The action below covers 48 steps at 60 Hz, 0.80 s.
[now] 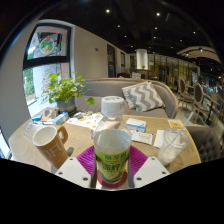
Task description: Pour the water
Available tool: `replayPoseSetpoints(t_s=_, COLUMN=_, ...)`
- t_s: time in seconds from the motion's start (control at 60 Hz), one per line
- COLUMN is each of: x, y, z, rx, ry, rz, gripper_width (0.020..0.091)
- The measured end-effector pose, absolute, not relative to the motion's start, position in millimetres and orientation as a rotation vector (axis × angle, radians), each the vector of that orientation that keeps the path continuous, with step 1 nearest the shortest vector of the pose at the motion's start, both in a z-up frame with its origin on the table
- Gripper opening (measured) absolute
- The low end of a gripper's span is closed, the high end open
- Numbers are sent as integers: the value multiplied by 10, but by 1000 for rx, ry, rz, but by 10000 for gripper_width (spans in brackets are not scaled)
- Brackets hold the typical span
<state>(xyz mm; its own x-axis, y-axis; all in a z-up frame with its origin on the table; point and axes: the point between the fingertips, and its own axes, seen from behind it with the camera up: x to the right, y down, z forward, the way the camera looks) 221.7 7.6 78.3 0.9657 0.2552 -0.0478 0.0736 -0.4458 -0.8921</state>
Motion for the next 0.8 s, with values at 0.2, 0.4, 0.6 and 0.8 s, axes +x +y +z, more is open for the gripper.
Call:
replayPoseSetpoints(t_s=0.2, x=2208, y=7, z=744, rx=-2047, ry=-251, rz=180, gripper_width=533)
replayPoseSetpoints(t_s=0.4, x=2336, y=-230, z=701, rx=-2164, ry=-194, rz=91, gripper_width=847)
replayPoseSetpoints(t_s=0.6, x=2402, y=-848, z=1187, rx=-2260, ry=-73, rz=-10, gripper_width=851)
replayPoseSetpoints(t_s=0.8, x=2177, y=-1667, z=1811, rx=-2290, ry=8, rz=-45, gripper_width=851)
